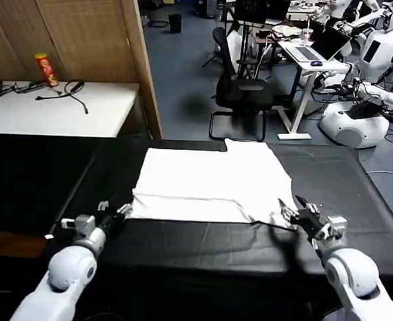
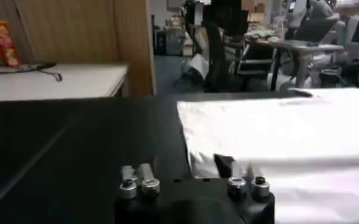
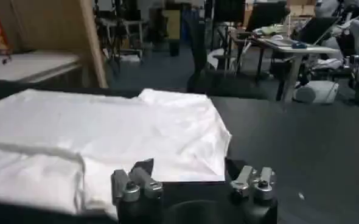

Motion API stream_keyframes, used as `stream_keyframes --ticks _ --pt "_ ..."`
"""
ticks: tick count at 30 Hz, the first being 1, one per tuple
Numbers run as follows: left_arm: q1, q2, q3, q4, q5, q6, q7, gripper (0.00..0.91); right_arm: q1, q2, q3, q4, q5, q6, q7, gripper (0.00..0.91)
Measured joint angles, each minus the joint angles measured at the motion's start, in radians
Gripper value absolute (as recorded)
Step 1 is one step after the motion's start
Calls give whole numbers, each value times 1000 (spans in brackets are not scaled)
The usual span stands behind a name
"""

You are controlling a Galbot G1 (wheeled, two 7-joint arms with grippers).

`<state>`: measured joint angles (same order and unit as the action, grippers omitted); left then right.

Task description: Fold and organize the clothes.

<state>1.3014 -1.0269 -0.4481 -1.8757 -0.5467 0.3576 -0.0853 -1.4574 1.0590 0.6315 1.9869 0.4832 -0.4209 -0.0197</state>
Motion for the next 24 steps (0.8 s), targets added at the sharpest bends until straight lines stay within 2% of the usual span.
stream_keyframes --ticks 2,3,4,5,6,7,9,11,18,24 --pt "21 -3 -3 -5 -3 0 4 878 -9 7 -1 -2 -5 1 -1 683" --pt "28 -4 -5 -5 -8 0 6 790 -11 10 -2 -5 -9 1 -2 566" --pt "35 -6 -5 -5 -12 0 7 497 -13 12 -4 -8 -12 2 -3 536" --pt "39 -7 -5 -3 -16 0 11 322 -14 14 -6 -11 -15 2 -3 507" --pt "41 -8 -5 1 -17 0 15 107 -14 16 -7 -14 -20 3 -4 439" --pt "42 -8 -5 5 -20 0 16 0 -14 18 -9 -17 -24 4 -5 322" --pt "41 -11 -5 14 -30 0 16 0 -13 22 -13 -23 -28 4 -5 107" --pt "36 -15 -5 21 -39 0 16 0 -15 23 -14 -24 -28 5 -5 59" --pt "46 -7 -9 12 -68 4 17 0 -38 6 -4 4 -17 -9 22 29" --pt "90 21 -9 -44 -59 21 5 0 -60 -24 12 45 38 -86 69 29"
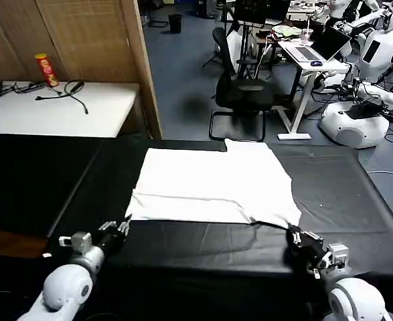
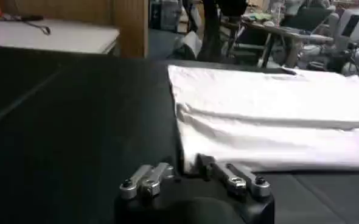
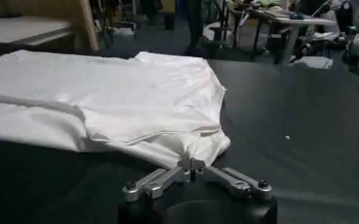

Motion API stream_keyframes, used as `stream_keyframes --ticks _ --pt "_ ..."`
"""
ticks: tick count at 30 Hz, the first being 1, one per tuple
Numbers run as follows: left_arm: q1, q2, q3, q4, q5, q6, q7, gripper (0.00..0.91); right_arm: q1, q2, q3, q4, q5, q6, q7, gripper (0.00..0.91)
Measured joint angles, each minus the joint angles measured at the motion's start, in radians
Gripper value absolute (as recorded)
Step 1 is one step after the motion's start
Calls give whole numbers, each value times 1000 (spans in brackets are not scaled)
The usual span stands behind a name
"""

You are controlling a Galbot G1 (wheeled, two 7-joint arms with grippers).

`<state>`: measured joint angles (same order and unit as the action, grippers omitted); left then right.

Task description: Fold and organize the clothes.

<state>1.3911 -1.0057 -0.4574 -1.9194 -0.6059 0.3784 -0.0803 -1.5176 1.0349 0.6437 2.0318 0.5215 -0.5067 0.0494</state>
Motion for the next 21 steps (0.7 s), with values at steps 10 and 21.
stream_keyframes --ticks 10,21 --pt "117 68 -33 -122 29 68 -61 0 -116 -55 65 137 74 -147 71 29" --pt "318 127 -112 -279 17 158 -91 878 -246 -44 110 269 77 -230 101 878"
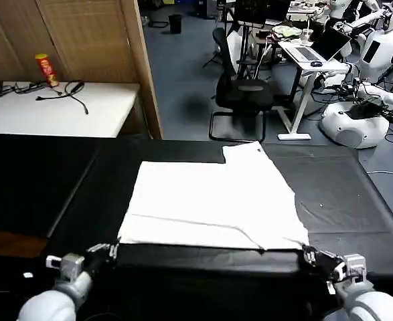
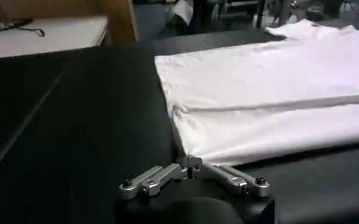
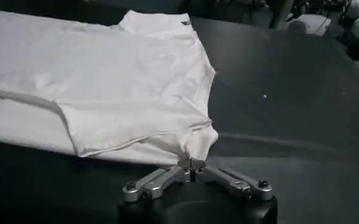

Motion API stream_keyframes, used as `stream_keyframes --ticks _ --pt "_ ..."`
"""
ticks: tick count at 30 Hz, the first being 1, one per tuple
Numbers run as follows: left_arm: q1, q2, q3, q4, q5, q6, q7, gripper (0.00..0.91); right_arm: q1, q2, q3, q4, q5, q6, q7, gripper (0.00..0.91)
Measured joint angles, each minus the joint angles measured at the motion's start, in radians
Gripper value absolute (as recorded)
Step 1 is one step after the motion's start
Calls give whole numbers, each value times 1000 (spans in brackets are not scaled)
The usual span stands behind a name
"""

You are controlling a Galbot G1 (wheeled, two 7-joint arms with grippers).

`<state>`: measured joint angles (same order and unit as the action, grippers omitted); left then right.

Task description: Fold and organize the clothes.

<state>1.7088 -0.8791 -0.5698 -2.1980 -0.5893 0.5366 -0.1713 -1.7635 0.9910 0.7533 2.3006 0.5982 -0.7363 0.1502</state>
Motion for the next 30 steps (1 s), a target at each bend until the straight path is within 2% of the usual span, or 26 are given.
stream_keyframes --ticks 4,10,12,14,16,19,25,30 --pt "46 1 -34 -39 -11 39 -19 878 -38 4 19 51 8 0 6 878" --pt "63 -9 -90 -116 -24 147 -25 878 -39 -4 61 110 76 0 13 878" --pt "52 -10 -109 -131 -34 140 1 878 -2 -8 60 104 65 0 15 878" --pt "20 -15 -117 -129 -34 96 30 878 54 -13 43 74 62 43 7 878" --pt "-43 -24 -111 -100 -28 61 49 878 145 -17 14 18 59 93 -1 878" --pt "-186 -44 -80 -13 -84 38 31 878 301 -24 -46 -90 52 132 -2 878" --pt "-483 -75 4 210 -181 62 29 878 612 -18 -197 -330 24 162 2 878" --pt "-694 -77 103 372 -188 78 46 878 855 13 -346 -548 23 158 6 878"
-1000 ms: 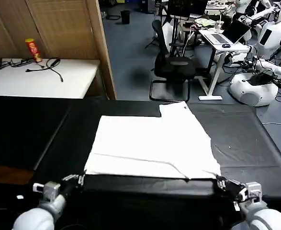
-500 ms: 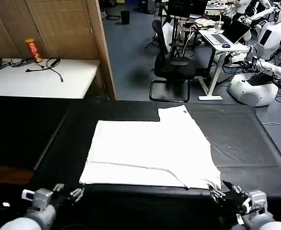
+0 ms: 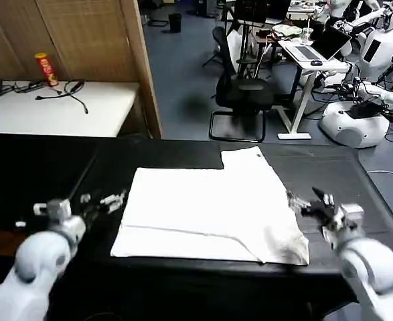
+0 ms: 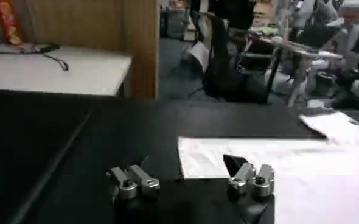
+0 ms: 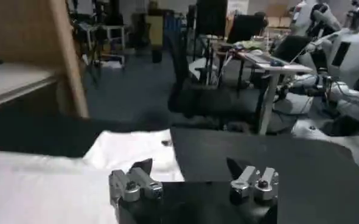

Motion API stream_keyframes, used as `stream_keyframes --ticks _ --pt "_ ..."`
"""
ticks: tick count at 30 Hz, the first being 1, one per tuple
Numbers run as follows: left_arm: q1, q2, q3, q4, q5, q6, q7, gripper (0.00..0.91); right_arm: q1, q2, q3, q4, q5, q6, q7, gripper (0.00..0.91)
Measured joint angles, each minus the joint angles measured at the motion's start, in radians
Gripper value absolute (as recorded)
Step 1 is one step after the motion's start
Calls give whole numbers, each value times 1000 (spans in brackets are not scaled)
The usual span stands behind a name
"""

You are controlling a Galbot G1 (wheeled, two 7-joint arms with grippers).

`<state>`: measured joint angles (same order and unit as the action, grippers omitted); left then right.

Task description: Fold and organize the clothes.

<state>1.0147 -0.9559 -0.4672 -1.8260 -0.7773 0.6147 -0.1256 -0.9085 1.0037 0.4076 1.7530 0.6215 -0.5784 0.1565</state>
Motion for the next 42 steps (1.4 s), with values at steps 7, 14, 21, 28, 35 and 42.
stream_keyframes --ticks 7,14,21,28,35,42 --pt "-258 -40 156 244 49 3 60 878 257 82 -131 -286 -45 -11 -20 878" --pt "-423 -90 264 462 92 38 88 878 401 174 -176 -514 -89 -35 -40 878" --pt "-475 -123 286 572 121 24 120 878 464 239 -185 -656 -145 -1 -67 878" --pt "-472 -139 294 605 134 28 132 195 476 269 -179 -726 -157 -8 -66 848" --pt "-470 -144 295 634 168 12 156 39 488 285 -174 -759 -171 -1 -86 302" --pt "-468 -143 292 648 168 4 179 0 492 293 -164 -778 -171 0 -90 98"
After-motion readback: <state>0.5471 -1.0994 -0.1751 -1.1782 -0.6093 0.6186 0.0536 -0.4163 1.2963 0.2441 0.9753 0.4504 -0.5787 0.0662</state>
